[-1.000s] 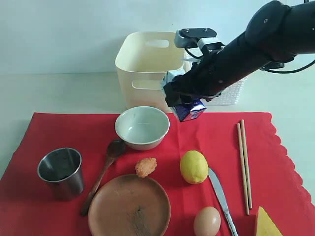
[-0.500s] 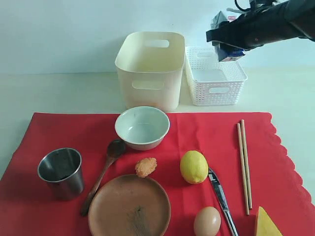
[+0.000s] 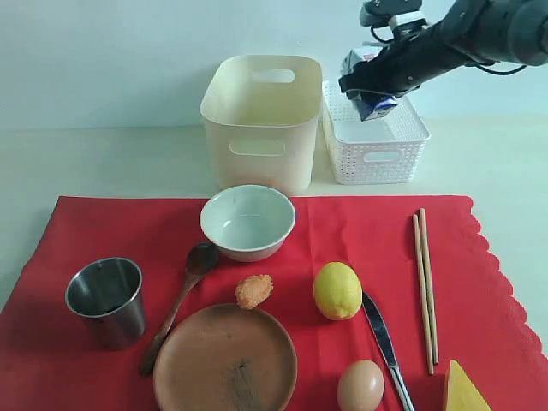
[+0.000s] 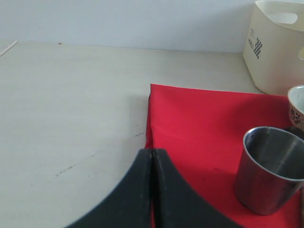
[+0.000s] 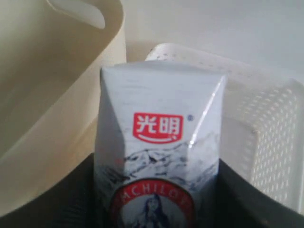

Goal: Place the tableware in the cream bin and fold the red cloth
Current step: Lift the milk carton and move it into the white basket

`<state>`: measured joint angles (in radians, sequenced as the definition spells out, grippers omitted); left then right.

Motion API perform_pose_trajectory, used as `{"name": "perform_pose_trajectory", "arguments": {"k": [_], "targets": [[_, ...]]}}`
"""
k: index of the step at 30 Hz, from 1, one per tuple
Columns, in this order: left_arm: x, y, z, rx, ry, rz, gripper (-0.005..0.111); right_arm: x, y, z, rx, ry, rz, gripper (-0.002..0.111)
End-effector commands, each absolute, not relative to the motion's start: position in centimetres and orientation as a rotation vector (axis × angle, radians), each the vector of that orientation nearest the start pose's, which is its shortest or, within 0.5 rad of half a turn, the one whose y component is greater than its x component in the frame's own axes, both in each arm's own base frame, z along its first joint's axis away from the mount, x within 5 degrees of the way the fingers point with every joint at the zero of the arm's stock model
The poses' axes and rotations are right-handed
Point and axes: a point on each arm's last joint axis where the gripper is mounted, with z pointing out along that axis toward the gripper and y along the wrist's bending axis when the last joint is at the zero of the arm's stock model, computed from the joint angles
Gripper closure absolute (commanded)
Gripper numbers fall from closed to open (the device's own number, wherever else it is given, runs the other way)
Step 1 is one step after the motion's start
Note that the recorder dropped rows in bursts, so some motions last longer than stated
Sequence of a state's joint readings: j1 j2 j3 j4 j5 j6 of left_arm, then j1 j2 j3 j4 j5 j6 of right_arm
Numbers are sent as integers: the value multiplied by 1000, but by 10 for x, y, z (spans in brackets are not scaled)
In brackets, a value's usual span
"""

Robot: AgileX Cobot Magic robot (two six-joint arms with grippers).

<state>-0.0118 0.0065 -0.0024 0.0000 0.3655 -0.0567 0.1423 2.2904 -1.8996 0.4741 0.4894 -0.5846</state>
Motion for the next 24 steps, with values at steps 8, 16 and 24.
{"name": "perform_pose_trajectory", "arguments": {"k": [8, 16, 24], "targets": [[53, -1, 181, -50, 1838, -56, 107, 541, 85, 164, -429, 2424, 110, 108], [53, -1, 181, -50, 1838, -56, 107, 538, 85, 154, -412, 2485, 128, 96], [53, -1, 181, -50, 1838, -56, 107, 538, 85, 160, -260, 2504, 177, 60]]}}
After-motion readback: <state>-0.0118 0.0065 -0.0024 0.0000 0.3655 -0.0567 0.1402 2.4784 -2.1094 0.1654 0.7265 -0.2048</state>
